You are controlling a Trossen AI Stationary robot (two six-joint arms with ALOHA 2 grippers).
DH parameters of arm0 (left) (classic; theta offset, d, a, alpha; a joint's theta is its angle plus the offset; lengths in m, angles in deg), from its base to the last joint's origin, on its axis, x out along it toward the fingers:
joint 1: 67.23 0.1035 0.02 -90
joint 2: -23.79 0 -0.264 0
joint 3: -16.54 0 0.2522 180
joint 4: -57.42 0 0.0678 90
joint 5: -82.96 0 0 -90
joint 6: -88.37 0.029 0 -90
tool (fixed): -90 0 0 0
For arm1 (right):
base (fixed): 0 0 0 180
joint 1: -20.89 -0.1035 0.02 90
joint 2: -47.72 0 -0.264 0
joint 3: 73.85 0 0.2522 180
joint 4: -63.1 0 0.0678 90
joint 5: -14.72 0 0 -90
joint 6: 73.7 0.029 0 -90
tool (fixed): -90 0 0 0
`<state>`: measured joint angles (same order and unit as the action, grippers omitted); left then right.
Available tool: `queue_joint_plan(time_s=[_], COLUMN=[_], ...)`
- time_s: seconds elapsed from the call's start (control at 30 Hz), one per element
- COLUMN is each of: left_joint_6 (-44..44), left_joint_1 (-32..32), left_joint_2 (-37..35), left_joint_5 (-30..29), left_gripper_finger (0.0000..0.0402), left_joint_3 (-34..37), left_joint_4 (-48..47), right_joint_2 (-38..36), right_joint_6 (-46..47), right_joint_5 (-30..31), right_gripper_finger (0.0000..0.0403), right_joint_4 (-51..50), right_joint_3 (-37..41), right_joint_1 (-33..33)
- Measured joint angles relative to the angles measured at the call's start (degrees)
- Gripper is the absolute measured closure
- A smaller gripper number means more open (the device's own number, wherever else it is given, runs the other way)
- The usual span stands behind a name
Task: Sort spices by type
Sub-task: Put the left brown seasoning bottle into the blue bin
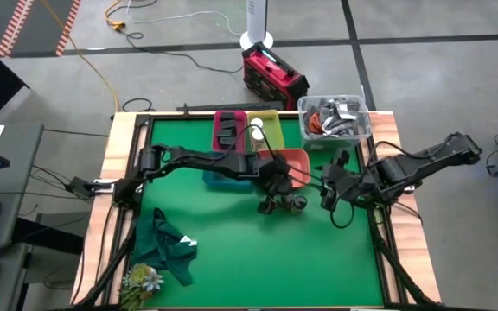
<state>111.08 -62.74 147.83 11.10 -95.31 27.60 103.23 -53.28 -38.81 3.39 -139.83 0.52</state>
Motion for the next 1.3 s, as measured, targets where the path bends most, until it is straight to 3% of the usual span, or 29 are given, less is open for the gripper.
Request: queue_joint_plan(time_s=[0.3,0.6,0.73,1.3], left_joint_6=[-0.6,-3.1,-4.4,-5.6], left_joint_1=[0.0,-0.1,-0.1,2.2], left_joint_2=[0.9,0.9,0.6,-13.9], left_joint_5=[-0.3,-0.3,-0.3,-0.7], left_gripper_finger=[0.0125,0.0206,0.0208,0.0206], left_joint_3=[0.0,0.0,0.0,-0.1], left_joint_4=[-1.2,-1.0,-1.5,-23.5], right_joint_2=[0.0,0.0,0.0,0.0], right_joint_6=[-0.8,-1.4,-1.4,-3.1], right_joint_5=[0.0,0.0,0.0,0.1], right_gripper_finger=[0.0129,0.0129,0.0129,0.0129], right_joint_4=[0.5,1.2,1.6,2.3], right_joint_3=[0.0,0.0,0.0,0.0], right_joint_1=[-0.2,-0.2,-0.2,-0.2])
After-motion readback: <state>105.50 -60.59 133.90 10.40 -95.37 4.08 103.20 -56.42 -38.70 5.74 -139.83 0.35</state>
